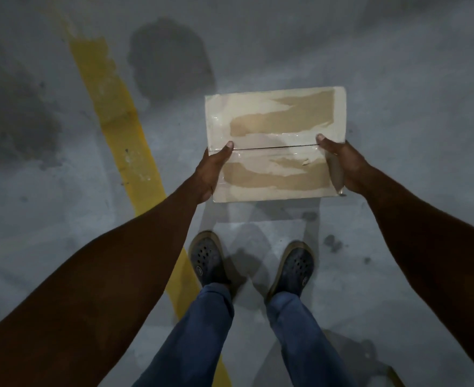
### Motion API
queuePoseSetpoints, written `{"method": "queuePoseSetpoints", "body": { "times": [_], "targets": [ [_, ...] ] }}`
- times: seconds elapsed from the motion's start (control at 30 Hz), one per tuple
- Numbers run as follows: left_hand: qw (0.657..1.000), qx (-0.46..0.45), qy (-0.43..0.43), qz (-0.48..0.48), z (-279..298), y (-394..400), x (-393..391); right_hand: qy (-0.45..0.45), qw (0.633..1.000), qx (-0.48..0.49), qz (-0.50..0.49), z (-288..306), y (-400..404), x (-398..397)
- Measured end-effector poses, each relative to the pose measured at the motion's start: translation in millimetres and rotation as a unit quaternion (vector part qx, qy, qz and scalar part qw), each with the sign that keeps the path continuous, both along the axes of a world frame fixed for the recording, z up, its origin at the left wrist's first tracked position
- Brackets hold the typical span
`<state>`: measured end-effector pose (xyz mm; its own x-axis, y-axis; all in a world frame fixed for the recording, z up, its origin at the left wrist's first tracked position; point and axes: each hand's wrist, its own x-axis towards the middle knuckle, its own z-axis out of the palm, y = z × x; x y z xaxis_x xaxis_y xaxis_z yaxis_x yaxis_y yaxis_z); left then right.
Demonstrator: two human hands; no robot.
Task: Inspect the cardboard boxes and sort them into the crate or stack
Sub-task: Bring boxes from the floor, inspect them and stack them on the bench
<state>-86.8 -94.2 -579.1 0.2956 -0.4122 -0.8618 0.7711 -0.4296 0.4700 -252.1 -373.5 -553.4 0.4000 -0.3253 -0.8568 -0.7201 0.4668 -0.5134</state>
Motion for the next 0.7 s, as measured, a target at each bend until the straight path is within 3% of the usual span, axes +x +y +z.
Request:
{"method": "queuePoseSetpoints", "body": {
  "times": [0.17, 0.4, 0.7],
  "targets": [
    [0.998, 0.008, -0.066, 0.003, 105.8, 17.3, 15.5, -0.013, 1.0, -0.019, -0.006, 108.4, 23.5, 1.4],
    [0.985, 0.008, -0.158, 0.064, 345.7, 58.9, 17.3, -0.033, 0.991, -0.122, 0.053, 349.0, 75.7, 15.3],
    [0.962, 0.0, -0.219, 0.16, 620.6, 126.1, 5.7, -0.114, 0.977, -0.166, 0.075, 609.5, 128.6, 42.3]
  ]
}}
